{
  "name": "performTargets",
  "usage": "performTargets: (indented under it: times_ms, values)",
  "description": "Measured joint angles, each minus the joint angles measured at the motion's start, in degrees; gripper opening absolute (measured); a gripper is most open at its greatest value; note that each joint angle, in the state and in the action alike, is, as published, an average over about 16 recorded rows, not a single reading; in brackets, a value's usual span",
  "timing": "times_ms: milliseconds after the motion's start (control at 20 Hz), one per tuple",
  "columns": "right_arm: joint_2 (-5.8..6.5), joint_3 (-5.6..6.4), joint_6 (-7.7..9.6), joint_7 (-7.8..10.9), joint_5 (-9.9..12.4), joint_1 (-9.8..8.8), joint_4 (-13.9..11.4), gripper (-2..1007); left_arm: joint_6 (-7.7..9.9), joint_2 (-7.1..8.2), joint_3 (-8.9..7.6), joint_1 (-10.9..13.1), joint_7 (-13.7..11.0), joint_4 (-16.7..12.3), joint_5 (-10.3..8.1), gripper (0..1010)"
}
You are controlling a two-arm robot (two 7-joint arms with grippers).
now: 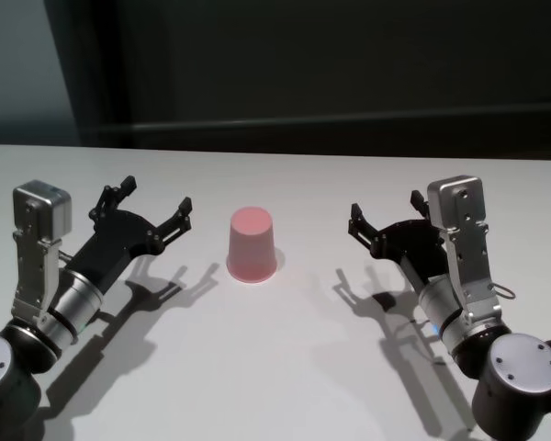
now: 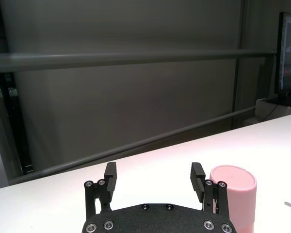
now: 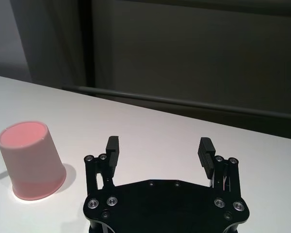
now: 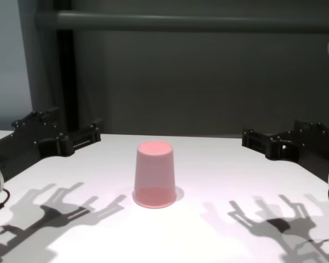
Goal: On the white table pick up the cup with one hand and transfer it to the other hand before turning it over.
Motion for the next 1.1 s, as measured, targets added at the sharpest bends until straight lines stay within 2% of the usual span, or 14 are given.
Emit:
performTargets:
  times_ms: [500,1100]
  values:
    - [-1.24,1.61,-0.93,-0.56,-1.5,-1.24,-0.2,1000,0.00,0.00,0.00,0.0,0.0,0.0,0.00,1001]
    - [-2.66,3.11,-1.43,-0.87,-3.3,-1.86,0.1,1000,0.00,0.00,0.00,0.0,0.0,0.0,0.00,1001]
